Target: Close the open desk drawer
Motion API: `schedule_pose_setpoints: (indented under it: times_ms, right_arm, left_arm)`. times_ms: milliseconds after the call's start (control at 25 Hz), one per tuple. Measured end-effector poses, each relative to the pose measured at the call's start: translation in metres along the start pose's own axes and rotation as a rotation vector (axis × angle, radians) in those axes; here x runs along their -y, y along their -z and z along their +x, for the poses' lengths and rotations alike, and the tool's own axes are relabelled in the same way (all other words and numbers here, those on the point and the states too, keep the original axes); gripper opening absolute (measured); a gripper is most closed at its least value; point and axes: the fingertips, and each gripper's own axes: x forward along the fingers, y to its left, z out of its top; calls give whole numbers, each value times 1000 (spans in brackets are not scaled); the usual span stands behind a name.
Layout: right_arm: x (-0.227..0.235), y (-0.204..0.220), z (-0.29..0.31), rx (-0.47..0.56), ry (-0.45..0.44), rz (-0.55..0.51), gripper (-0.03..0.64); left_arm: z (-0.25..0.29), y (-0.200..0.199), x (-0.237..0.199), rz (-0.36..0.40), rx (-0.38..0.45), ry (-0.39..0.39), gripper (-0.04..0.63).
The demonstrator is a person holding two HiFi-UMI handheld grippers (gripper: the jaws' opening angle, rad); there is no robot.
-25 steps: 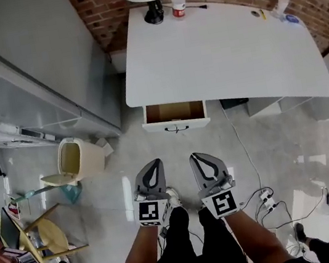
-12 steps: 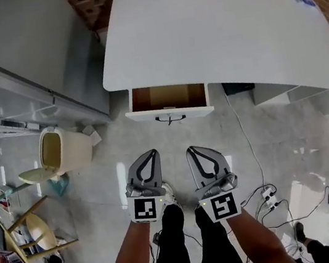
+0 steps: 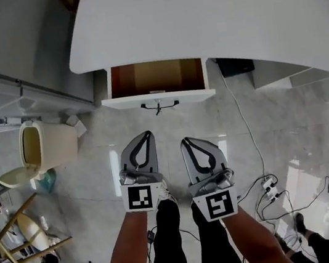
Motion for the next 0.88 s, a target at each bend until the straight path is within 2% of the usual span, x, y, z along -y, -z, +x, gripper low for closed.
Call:
schedule_pose_setpoints:
  times_ms: [160,320,400,480,600,720,800,880]
  right_arm:
    - [2,12,7,-3,-2,15,29]
    - [3,19,9,-10,-6,29,29]
    - [4,23,11,-19,-7,32,29]
    - [1,29,12,-38,-14,15,29]
    - [-1,32,13,-46,-28,-13,29]
    - [2,33,15,-36,-21,1,29]
    - [3,34,17,-38,-21,3,29]
    - [1,36,17,-44,-24,5,29]
  left_arm:
    - [17,10,-1,-22,11,-10,6]
    - [26,24,-10,-106,-11,-26,6]
    - [31,29,-12,-108,-22,-33,6]
    - [35,31,-11,-106,-30,-30,8]
    - [39,38,-13,-148,-50,-37,8]
    - [45,42,-15,-277,-49,-28,9]
    - [50,44,-18,-386,-41,-18,64]
    - [51,46,-20,-447,-36,-21,83]
